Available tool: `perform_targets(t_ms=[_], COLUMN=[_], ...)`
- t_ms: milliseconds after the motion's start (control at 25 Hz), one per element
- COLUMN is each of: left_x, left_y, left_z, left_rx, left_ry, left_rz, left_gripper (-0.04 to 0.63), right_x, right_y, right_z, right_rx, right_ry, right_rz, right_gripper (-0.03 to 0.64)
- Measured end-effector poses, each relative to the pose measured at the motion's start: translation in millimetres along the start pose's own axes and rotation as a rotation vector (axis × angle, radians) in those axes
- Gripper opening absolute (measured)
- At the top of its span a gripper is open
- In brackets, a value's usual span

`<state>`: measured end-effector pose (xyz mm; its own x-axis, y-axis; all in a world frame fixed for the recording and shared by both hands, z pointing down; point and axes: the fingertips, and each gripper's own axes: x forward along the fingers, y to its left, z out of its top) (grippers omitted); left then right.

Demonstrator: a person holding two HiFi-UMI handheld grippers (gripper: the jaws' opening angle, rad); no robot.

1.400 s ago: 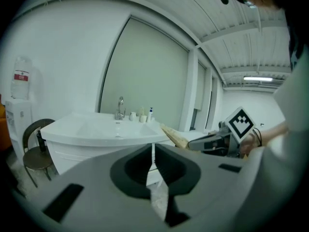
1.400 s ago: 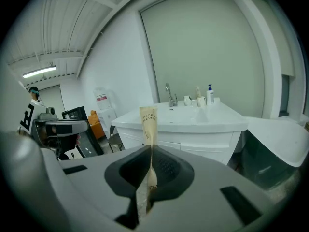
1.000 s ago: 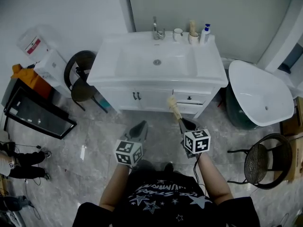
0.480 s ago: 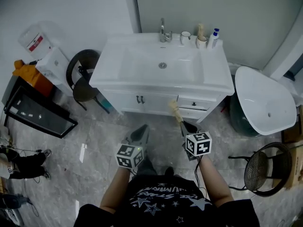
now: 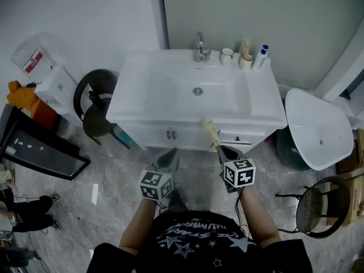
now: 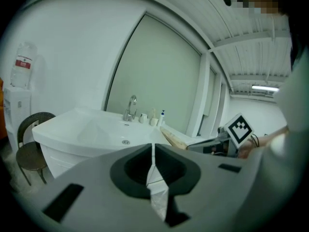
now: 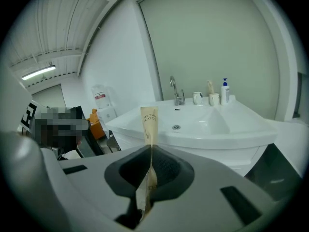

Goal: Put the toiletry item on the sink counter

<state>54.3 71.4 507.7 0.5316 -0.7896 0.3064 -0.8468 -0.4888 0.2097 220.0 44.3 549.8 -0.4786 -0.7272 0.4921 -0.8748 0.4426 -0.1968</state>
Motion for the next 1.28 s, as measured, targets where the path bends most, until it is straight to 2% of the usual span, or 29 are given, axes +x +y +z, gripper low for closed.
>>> perform_targets(t_ms=[320,800,1080,1280], left_x=[15.5,16.0,14.6,14.9], left_y=[67.8,152.0,188.7,198.6], left_z=[28.7,46.4,53.7,55.2], left_rx=[-0.026,-0.052,-0.056,-0.075], left_ry=[-0.02,-0.029,-0.036,-0.033], left_rz=[-0.002,-0.019,-0.015,-0.002], left_gripper=[0.031,0.031,0.031,0.031], right_x=[55.5,120.2,141.3,154.1], right_y=[17.2,52.7,66.8,67.3], right_z=[40.5,77.2,90.2,99.3], right_rx=[-0.001,-0.029,-0.048,-0.065], right_ry=[-0.003,-0.004,0.003,0.012], right_rz=[-0.013,-0.043,-0.062,-0.057], right_gripper=[0.02,0.02,0.02,0.02])
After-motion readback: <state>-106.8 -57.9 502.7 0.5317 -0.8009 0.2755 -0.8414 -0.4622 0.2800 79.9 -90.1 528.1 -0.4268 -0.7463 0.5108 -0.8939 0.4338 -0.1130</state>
